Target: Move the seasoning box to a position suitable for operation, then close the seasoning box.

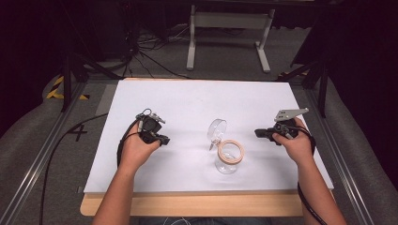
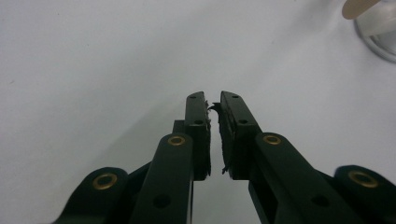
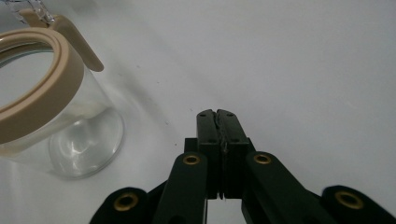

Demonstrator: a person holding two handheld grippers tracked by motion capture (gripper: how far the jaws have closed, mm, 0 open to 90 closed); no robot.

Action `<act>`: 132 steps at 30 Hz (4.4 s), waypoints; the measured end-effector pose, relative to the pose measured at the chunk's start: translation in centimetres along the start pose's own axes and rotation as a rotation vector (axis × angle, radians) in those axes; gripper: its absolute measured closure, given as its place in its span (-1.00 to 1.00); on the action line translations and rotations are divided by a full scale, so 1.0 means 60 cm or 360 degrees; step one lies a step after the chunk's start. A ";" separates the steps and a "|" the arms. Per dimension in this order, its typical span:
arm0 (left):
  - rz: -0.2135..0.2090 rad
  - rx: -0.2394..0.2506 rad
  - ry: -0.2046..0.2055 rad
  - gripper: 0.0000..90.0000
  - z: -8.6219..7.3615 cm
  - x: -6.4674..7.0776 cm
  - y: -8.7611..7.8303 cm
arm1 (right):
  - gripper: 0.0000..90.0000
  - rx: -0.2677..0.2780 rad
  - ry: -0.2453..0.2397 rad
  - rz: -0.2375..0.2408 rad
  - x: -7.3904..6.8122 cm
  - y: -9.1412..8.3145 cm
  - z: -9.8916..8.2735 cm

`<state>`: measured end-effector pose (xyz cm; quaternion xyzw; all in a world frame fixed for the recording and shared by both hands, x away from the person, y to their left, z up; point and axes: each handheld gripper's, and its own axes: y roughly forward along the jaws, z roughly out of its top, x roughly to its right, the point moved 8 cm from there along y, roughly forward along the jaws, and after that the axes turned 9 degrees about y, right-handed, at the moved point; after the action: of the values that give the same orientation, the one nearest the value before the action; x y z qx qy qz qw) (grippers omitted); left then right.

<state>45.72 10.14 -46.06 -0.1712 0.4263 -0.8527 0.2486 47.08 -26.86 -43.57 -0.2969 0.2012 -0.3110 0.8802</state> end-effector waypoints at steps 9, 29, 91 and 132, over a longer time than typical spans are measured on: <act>-0.0086 0.0083 0.0022 0.78 0.009 0.016 -0.016 | 1.00 -0.0018 0.0006 0.0055 -0.009 0.007 -0.001; -0.0179 0.0122 0.0083 0.67 0.026 0.049 -0.028 | 0.99 -0.0184 -0.0053 0.0209 -0.064 0.070 -0.014; -0.0266 0.0204 0.0098 0.62 0.068 0.056 -0.013 | 1.00 -0.0566 -0.0236 0.0437 -0.174 0.091 -0.069; -0.0267 0.0536 0.0165 0.95 0.140 0.107 -0.031 | 1.00 0.0083 -0.0045 0.0455 -0.224 0.000 0.022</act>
<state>44.19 2.06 -39.16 -0.1182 0.2742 -0.9374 0.1794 38.01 -17.35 -40.33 -0.2467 0.2207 -0.1834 0.9256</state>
